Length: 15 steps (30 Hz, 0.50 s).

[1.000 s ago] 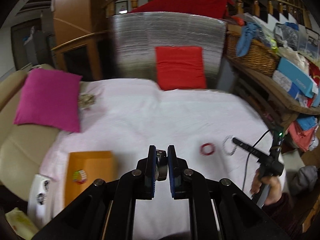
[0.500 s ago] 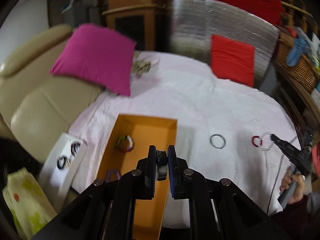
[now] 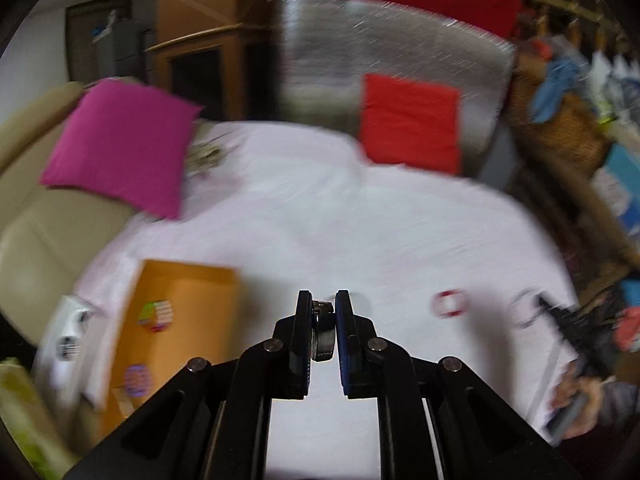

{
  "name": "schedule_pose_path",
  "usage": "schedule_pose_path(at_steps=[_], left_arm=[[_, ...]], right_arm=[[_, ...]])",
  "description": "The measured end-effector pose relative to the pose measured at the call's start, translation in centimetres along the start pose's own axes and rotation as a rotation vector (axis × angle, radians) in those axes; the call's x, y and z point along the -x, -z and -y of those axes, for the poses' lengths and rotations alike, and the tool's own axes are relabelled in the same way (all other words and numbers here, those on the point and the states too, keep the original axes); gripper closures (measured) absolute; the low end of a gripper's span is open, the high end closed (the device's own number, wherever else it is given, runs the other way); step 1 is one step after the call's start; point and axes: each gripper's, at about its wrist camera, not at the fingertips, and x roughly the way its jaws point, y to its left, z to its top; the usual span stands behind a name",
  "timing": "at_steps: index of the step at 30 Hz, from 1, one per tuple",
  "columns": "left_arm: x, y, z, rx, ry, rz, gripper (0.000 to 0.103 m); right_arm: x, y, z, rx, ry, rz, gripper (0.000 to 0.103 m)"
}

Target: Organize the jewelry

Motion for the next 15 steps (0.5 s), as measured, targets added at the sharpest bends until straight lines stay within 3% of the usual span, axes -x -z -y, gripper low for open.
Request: schedule_pose_path(at_steps=[3, 7, 10, 15], left_arm=[[1.0, 1.7, 3.3, -0.072, 0.114, 0.048, 0.091], [1.2, 4.6, 4.0, -0.171, 0.184, 0.002, 0.091], [1.3, 6.0, 1.6, -0.161, 0.210, 0.000, 0.091], [1.7, 7.9, -7.7, -0.079, 0.203, 0.003, 0.091]], right_arm=[[1.7, -0.5, 2.4, -0.009, 0.036, 0.016, 0.093], [3.8, -0.9, 5.3, -0.036, 0.082, 0.053, 0.093], [4.3, -1.2, 6.1, -0.042, 0.123, 0.060, 0.093], [2.8, -0.5, 3.3, 0.025, 0.160, 0.036, 0.093]])
